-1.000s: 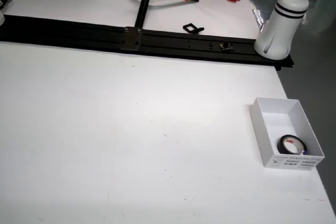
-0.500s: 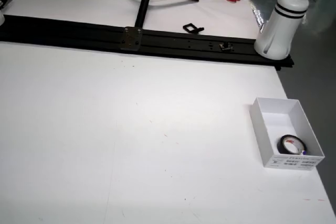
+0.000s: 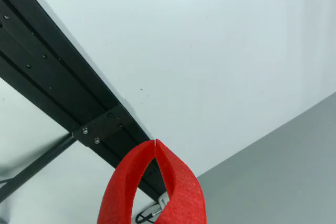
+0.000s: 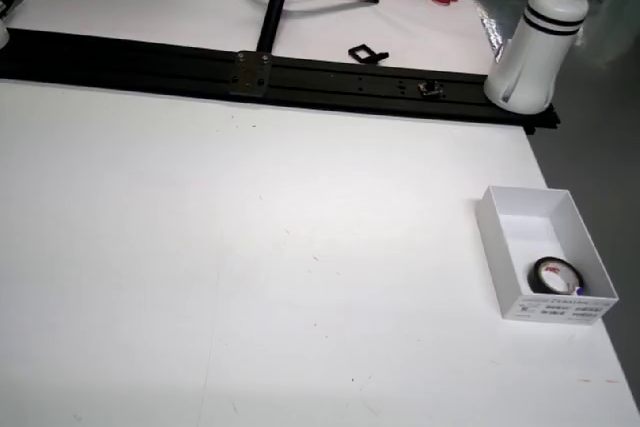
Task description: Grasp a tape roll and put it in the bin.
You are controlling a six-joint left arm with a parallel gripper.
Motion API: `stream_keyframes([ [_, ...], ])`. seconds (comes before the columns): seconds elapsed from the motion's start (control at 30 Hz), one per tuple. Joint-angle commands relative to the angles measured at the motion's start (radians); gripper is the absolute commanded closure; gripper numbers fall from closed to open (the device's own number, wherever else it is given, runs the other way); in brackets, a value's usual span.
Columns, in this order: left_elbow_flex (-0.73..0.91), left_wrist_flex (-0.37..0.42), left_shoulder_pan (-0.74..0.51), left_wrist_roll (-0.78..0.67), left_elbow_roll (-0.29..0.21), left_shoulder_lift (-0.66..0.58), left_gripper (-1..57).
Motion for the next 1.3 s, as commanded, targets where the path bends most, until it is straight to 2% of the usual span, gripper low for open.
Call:
stream_keyframes([
  [0.03, 0.0, 0.009, 0.047, 0.008, -0.026, -0.016, 56.9],
  [1.3, -0.002, 0.008, 0.196, 0.008, -0.013, -0.013, 56.8],
])
